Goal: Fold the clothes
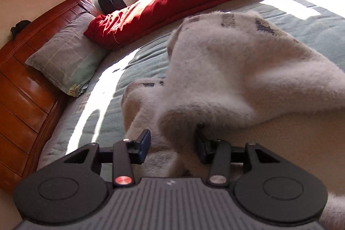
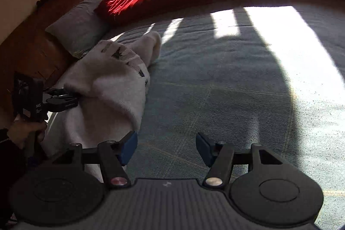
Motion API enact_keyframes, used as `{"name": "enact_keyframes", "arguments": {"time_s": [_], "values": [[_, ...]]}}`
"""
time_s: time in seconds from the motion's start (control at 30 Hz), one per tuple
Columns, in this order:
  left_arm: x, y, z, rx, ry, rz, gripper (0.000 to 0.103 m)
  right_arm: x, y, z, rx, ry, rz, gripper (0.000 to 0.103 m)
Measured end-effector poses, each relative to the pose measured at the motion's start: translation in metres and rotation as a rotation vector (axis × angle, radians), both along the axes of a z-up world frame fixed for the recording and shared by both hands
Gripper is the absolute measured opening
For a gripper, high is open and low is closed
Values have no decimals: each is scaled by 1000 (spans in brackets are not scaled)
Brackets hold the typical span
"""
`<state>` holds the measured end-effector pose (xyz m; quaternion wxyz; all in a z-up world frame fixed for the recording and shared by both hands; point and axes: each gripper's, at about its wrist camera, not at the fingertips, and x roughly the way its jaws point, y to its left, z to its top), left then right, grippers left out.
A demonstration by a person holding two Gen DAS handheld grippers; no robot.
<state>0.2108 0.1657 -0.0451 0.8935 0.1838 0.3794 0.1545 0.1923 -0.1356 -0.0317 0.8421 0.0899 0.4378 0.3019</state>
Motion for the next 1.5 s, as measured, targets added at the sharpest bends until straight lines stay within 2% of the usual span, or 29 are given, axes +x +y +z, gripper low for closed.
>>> {"name": "enact_keyframes", "arguments": {"time_s": [0.1,0.23,0.33,0.4,0.5,0.67,0.73,0.8,0.87,0.93,1.03,1.23,1.5], "values": [[-16,12,1,-64,-11,-14,46,11,35,-2,-50,-15,65,65],[-37,28,2,-148,-25,-34,54,31,81,-18,-127,-26,142,65],[-54,23,10,-201,-29,-88,62,43,111,-32,-179,-30,194,64],[-63,19,13,-240,-22,-118,63,48,129,-41,-213,-39,216,64],[-72,14,14,-301,-3,-150,68,55,145,-44,-240,-71,218,63],[-76,6,14,-352,-10,-173,74,62,155,-35,-301,-172,130,62],[-77,4,13,-354,-12,-178,74,62,165,-40,-347,-183,140,55],[-78,2,13,-357,-14,-183,74,64,176,-45,-377,-209,152,53],[-79,-1,13,-359,-15,-188,74,67,184,-45,-397,-234,150,43],[-79,-3,13,-361,-17,-193,74,67,185,-37,-393,-247,131,26],[-83,-3,14,-355,-19,-194,74,65,178,-22,-395,-276,101,15],[-89,-2,16,-353,-20,-188,75,61,127,14,-436,-335,19,14],[-101,-20,20,-319,-11,-234,76,66,51,50,-572,-413,-117,14]]}}
